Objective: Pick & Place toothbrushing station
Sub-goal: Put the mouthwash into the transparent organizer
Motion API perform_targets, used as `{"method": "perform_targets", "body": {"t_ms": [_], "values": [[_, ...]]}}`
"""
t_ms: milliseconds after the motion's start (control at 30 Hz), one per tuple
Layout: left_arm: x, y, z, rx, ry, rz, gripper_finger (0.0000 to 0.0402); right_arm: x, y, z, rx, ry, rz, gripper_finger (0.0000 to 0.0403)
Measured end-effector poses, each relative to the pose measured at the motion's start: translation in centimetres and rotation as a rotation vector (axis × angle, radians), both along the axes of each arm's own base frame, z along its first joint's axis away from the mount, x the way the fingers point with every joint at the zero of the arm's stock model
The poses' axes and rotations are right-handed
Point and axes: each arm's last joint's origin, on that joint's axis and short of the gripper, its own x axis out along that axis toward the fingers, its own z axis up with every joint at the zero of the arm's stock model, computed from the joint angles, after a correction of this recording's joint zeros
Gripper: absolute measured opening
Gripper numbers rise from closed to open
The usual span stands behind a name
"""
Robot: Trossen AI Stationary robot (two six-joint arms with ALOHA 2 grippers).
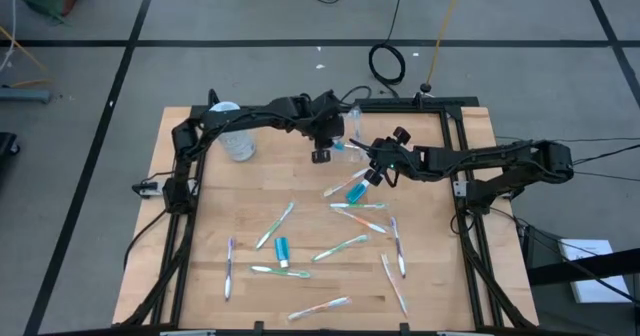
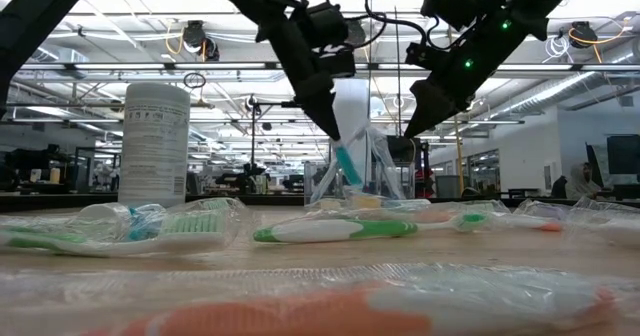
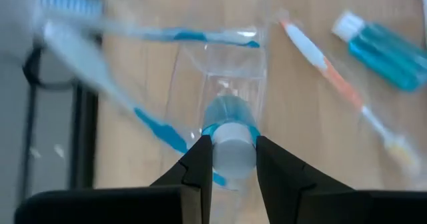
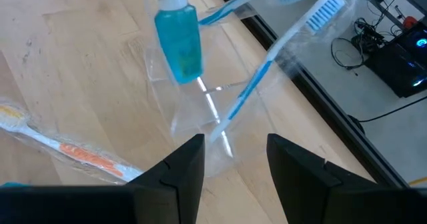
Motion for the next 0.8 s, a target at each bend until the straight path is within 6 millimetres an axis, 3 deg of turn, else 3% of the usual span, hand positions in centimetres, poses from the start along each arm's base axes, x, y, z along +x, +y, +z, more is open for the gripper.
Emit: {"method": "perform_targets", "body": {"t_ms": [233, 433, 667, 800], "values": [[-0.3, 1.0, 0.2, 0.124, 0.022, -0.216, 0.0087, 0.0, 0.0, 0.0, 0.0, -0.001, 0.0, 0.0155], [-0.7, 1.4, 0.1, 0.095, 0.029, -0.23, 0.0088, 0.0, 0.0, 0.0, 0.0, -0.002, 0.0, 0.0155], [-0.9, 0.0, -0.3, 0.098, 0.122, -0.266, 0.0088, 0.0, 0.0, 0.0, 0.0, -0.002, 0.0, 0.0155], [-0.4, -0.3, 0.1, 0.111, 0.091, -0.246, 0.0088, 0.0, 0.0, 0.1, -0.002, -0.004, -0.002, 0.0155]]}}
